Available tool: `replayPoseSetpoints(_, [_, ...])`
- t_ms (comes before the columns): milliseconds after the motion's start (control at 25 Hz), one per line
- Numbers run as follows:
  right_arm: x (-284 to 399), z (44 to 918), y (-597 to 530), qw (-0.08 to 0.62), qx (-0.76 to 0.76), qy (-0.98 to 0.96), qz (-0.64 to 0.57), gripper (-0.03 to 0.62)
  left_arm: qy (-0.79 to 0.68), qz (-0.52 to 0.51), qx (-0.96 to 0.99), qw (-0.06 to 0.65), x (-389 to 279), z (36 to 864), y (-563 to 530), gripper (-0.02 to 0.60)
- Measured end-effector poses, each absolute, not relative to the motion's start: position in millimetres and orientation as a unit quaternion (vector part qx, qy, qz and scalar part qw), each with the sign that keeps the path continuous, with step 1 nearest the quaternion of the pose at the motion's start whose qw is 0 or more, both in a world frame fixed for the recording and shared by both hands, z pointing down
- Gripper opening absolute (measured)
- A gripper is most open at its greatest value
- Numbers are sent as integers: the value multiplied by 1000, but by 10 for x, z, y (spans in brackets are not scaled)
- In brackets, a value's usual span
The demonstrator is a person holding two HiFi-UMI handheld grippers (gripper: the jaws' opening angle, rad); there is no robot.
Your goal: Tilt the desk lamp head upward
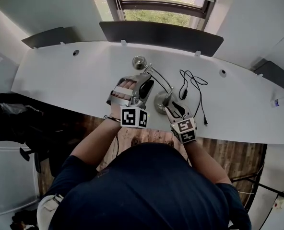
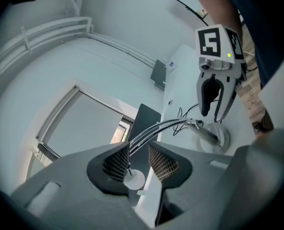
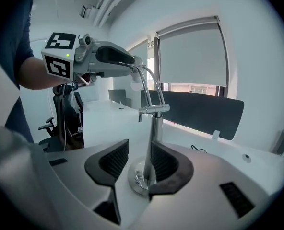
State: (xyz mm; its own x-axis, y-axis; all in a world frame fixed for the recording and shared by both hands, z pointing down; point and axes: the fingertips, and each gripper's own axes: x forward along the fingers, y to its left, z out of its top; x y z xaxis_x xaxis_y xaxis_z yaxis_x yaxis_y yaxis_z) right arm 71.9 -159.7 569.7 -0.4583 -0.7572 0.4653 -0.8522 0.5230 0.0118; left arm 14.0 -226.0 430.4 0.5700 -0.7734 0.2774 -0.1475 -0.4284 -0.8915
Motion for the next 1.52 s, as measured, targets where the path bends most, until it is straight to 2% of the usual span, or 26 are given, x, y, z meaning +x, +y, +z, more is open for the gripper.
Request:
replayPoseSetpoints(440, [523, 5139, -1378, 168, 463, -865, 99, 146, 313, -287, -843, 331, 129, 4219, -1856, 117])
replayPoseSetpoints(760, [443, 4775, -1244, 128, 461, -873, 99, 112, 284, -214, -922, 150, 184, 4248, -1497, 115])
replayPoseSetpoints(960, [402, 4650, -1170, 112, 459, -876, 92, 78, 263, -180, -947, 32, 172, 4373, -1326, 63])
replayPoseSetpoints(1240, [396, 4617, -1105, 98, 466, -877, 68, 31, 227, -135, -965, -4, 227, 4445, -1095, 11])
replayPoseSetpoints(1520, [366, 4611, -1056, 85, 456, -883, 66, 20, 213, -124, -969, 0, 248, 4441, -1028, 8])
